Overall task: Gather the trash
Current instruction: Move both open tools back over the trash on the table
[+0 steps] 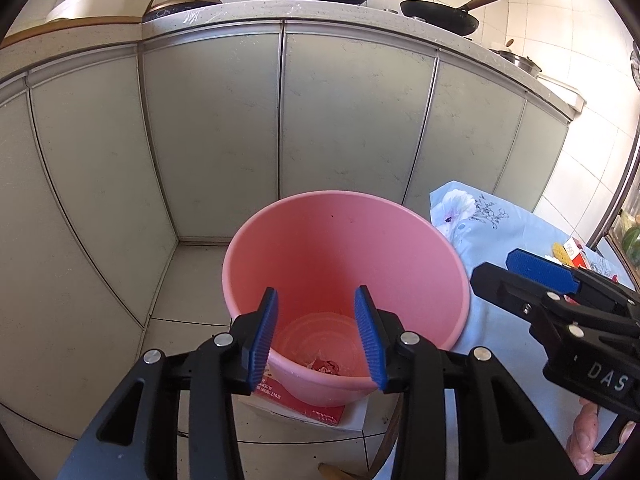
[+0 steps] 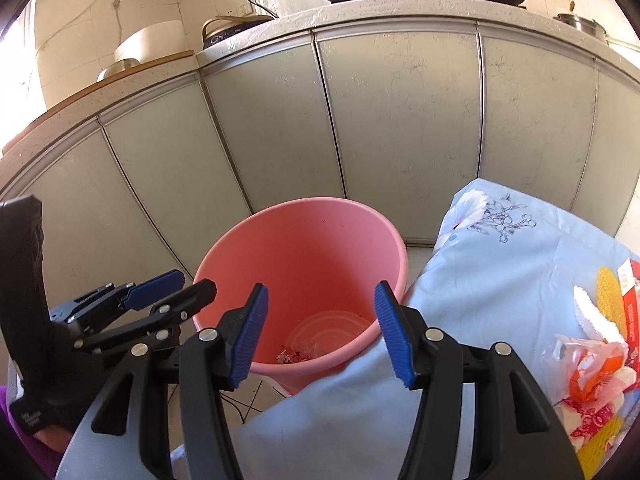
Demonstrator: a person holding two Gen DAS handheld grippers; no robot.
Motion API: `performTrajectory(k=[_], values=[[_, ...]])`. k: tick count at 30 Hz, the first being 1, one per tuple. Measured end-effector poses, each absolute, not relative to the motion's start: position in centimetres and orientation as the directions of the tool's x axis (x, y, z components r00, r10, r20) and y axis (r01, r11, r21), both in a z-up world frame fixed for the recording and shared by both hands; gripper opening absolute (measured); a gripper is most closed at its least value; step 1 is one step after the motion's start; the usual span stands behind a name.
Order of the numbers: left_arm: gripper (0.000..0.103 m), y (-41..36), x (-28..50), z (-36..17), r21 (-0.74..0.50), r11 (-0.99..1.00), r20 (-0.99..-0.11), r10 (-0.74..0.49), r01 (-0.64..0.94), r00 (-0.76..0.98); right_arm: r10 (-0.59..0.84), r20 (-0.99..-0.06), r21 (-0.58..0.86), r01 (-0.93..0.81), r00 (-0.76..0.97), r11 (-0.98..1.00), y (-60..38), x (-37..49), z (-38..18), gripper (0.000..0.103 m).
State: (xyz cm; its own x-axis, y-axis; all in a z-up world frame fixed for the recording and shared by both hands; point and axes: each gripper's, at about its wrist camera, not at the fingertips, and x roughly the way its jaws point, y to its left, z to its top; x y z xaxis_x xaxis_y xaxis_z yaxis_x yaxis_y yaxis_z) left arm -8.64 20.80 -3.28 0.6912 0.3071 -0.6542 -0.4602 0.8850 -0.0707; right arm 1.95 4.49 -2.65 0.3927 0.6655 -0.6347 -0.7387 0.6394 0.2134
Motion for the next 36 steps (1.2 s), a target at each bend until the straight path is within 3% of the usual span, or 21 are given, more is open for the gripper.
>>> performTrajectory(k=[23,36], values=[[0.039,17.8,-8.2,-0.1,-0.124,0.916,-0.586,0.242,-0.381,0.774,0.636,-0.582,0.198,-0.670,0.507,0.716,-2.9,2.1,0.0,0.056],[0.039,11.3,-6.2,1.7,-0.133,0.977,-0.546,0.070,-0.169,0.835,0.530,-0.590,0.179,-0.542,0.609,0.821,-12.9,1.5,0.5,0.056]])
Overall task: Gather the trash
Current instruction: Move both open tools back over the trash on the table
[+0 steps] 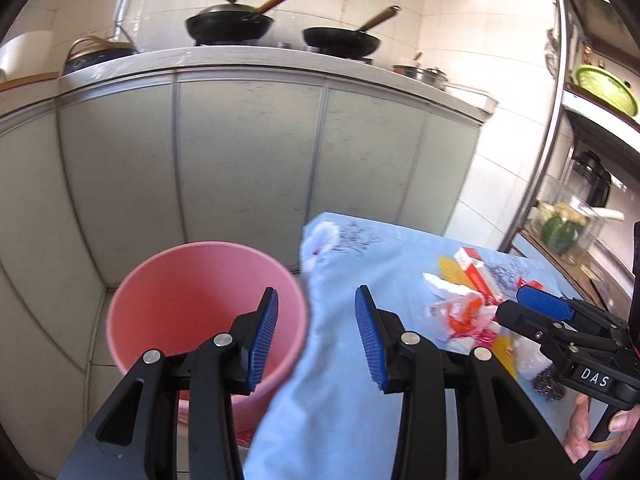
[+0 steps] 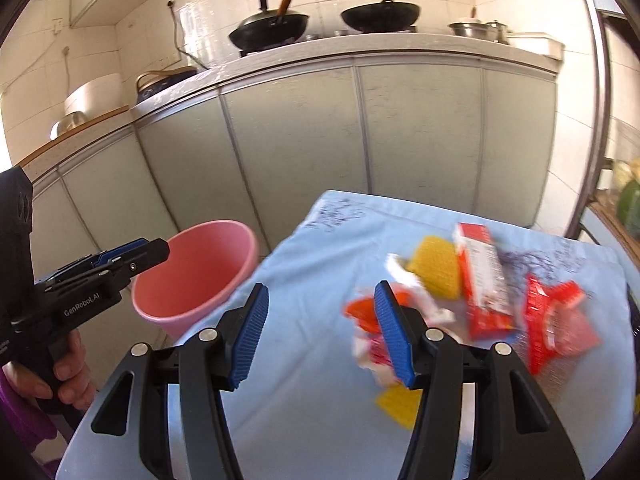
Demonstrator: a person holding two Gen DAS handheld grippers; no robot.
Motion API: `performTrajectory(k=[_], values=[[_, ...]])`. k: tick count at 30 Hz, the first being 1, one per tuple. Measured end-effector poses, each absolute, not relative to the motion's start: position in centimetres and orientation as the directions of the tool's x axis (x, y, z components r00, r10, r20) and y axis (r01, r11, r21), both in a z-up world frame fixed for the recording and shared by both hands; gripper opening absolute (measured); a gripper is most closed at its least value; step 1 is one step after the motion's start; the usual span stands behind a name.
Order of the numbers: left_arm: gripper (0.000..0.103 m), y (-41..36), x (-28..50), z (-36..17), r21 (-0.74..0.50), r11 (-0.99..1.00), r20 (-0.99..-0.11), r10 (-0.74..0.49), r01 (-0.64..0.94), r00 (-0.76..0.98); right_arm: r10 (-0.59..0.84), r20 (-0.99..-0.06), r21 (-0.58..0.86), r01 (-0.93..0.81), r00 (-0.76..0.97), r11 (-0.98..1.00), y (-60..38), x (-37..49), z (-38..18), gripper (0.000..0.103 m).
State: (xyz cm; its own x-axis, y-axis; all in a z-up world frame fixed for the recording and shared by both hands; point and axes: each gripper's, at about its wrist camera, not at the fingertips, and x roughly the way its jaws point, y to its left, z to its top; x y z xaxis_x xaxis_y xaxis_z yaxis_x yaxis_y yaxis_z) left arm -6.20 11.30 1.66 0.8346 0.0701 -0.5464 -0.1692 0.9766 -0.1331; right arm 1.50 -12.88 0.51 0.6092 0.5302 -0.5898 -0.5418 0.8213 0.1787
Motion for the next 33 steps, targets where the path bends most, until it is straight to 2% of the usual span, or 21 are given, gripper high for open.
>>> performTrajectory(k=[21,33], values=[[0.039,0.2,-0.2,-1.3,-0.126,0.981,-0.624,-0.192,0.144,0.758,0.347,-0.662,0.240,-0.251,0.664,0.938,-26.6,-0.4,-4.4,0.056],[0.039,-1.2,3.6,-4.0,-0.134,0.981,-0.662,-0.193,0.138,0.724,0.323,-0.687,0.248,-0.207,0.651,0.946,-28.2,-1.2,-5.7,0.056]])
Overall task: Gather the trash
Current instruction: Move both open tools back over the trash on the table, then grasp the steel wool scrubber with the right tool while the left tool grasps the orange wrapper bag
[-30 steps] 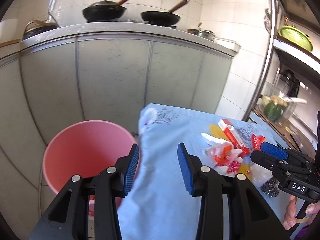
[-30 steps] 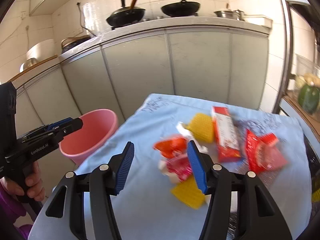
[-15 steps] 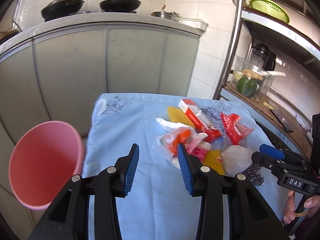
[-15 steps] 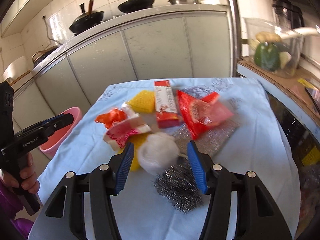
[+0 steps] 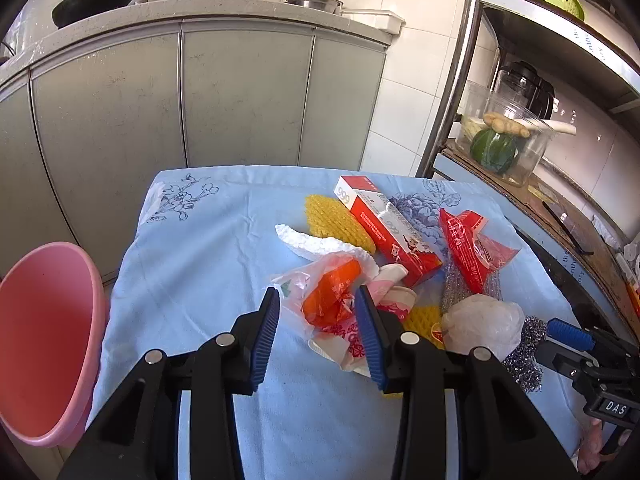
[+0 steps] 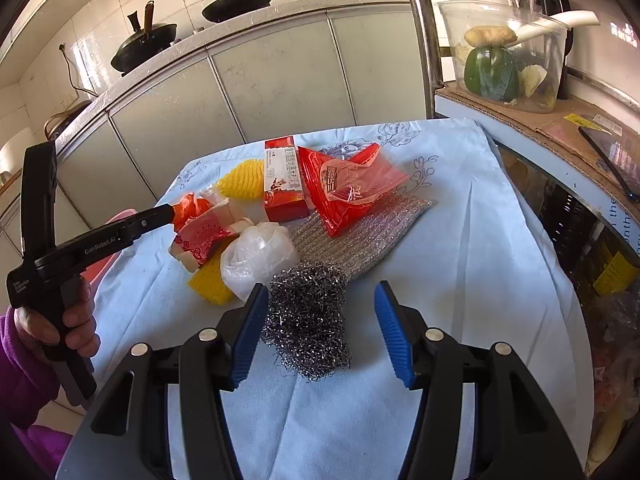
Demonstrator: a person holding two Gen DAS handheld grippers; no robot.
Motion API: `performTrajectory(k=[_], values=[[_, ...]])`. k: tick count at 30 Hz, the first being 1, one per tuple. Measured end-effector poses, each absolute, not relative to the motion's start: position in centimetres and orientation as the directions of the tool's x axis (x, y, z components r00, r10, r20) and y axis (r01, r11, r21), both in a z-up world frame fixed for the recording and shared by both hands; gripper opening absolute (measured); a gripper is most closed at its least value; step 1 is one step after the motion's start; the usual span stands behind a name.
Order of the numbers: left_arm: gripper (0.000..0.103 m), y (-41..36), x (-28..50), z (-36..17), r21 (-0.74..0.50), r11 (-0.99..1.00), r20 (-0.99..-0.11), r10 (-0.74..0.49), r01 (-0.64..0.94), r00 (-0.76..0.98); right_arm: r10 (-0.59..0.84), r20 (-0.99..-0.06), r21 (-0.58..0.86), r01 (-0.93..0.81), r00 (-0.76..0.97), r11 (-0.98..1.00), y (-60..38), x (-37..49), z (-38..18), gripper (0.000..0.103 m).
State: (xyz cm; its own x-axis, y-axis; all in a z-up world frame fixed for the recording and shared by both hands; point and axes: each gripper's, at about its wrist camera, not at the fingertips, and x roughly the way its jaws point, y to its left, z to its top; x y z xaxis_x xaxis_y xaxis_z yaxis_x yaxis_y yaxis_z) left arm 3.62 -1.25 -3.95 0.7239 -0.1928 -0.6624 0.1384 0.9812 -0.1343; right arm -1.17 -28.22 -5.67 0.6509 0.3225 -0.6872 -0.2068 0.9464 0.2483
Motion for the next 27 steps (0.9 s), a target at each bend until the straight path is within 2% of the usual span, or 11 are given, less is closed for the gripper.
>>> performTrajectory(k=[2,4,16,27], values=[[0.030,-1.2,3.9,-4.1,-0.136,0.981,-0.665,-0.192,0.137,0.721,0.326,-0.690,0.254,-0.206,0.646,0.945,-28.2,-1.1,-5.8,0.056],[0.008,-1.1,4.0,-4.3,-0.140,0.980,-0.667,-0.199,0.142,0.718,0.328,-0.694,0.258,-0.204,0.641,0.944,-28.2,-0.9,-6.0,0.056],[0.006,0.2,0.7,-1.8,-0.149,0.975,-0.598,-0.224,0.168,0.770,0.355,-0.725,0.294,-0.201,0.591,0.934,-27.7,-0.3,-7.3,0.056],[0.006,1.2,-1.5,-1.6,-0.172,0.972,-0.598,-0.230,0.158,0.768,0.381,-0.726,0.322,-0.206,0.573,0.924,-27.0,1.1,-7.3,0.056]])
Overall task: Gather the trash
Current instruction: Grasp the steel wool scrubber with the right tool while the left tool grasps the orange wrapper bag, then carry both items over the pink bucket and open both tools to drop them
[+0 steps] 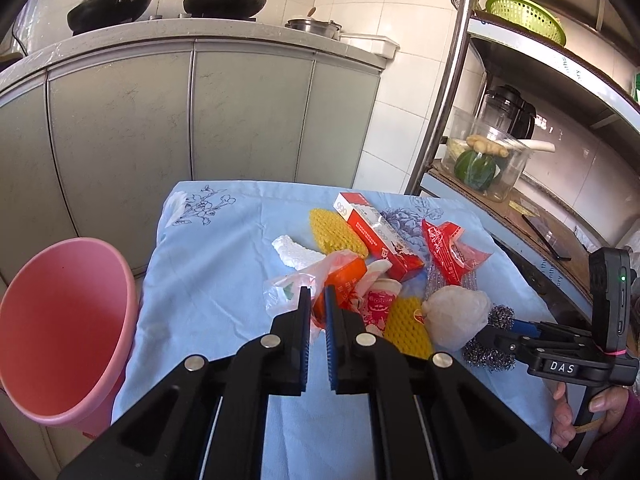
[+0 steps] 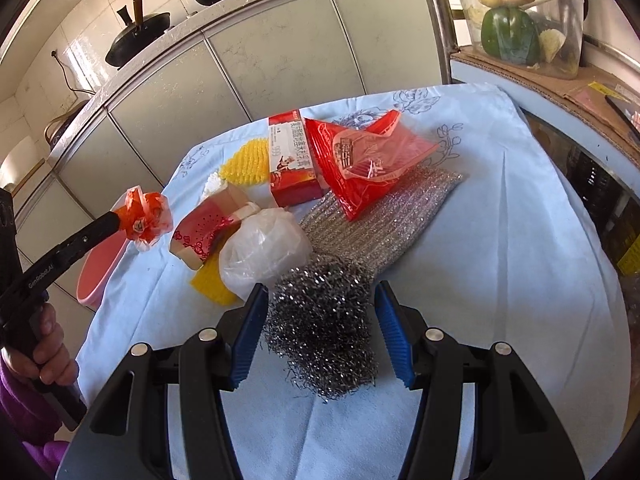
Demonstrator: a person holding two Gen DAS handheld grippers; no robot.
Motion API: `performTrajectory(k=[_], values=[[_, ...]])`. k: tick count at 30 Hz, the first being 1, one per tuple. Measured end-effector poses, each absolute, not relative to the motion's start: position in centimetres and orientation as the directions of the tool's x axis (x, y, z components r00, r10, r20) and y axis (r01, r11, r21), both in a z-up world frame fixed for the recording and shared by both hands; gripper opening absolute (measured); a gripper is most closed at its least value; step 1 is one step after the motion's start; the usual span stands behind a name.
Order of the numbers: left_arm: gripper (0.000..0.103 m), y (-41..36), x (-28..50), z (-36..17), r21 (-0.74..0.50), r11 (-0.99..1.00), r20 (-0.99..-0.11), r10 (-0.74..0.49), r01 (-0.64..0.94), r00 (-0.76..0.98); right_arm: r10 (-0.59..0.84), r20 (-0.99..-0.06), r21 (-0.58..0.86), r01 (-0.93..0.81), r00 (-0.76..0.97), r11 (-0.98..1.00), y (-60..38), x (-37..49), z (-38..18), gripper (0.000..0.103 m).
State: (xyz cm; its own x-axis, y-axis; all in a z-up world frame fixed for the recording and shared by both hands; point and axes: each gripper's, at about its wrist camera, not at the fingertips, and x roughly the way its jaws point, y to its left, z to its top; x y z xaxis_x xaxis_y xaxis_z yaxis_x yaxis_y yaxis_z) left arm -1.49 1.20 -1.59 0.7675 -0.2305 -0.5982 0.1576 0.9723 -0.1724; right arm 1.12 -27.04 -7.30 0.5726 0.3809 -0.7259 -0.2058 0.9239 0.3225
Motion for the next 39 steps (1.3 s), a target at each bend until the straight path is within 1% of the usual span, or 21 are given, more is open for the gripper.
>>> performTrajectory(k=[5,6,7,11,18,23,30,39], values=[[0.006,1.5,-2.1,-1.3,-0.180,0.970,-0.590,-0.238,0.161,0.772,0.351,-0.720,0.295,-0.193,0.599,0.936,-27.3,0.7,-7.0,0.055],[0.006,1.6,-2.1,-1.3,-0.181,0.970,-0.589,-0.238,0.161,0.772,0.346,-0.723,0.291,-0.190,0.598,0.938,-27.4,0.7,-7.0,0.053],[0.006,1.7,-2.1,-1.3,-0.183,0.970,-0.588,-0.239,0.161,0.772,0.345,-0.728,0.290,-0.190,0.592,0.938,-27.4,0.8,-7.1,0.041],[0.006,1.8,-2.4,-1.1,-0.191,0.969,-0.580,-0.241,0.157,0.778,0.334,-0.727,0.277,-0.190,0.600,0.942,-27.6,0.5,-6.9,0.036],[0.006,2.3,-3.5,0.0,-0.183,0.970,-0.553,-0.237,0.161,0.798,0.309,-0.710,0.239,-0.196,0.632,0.951,-27.8,-0.9,-5.3,0.036],[0.006,2.7,-4.3,0.8,-0.191,0.968,-0.528,-0.241,0.163,0.814,0.303,-0.664,0.223,-0.205,0.684,0.953,-28.0,-2.1,-2.7,0.036],[0.006,3.9,-5.4,1.6,-0.202,0.970,-0.498,-0.223,0.138,0.838,0.336,-0.585,0.222,-0.252,0.738,0.942,-27.1,-2.9,0.7,0.036],[0.006,7.4,-7.3,2.6,-0.212,0.976,-0.463,-0.148,0.054,0.874,0.419,-0.559,0.211,-0.366,0.715,0.906,-22.6,-1.9,1.9,0.036]])
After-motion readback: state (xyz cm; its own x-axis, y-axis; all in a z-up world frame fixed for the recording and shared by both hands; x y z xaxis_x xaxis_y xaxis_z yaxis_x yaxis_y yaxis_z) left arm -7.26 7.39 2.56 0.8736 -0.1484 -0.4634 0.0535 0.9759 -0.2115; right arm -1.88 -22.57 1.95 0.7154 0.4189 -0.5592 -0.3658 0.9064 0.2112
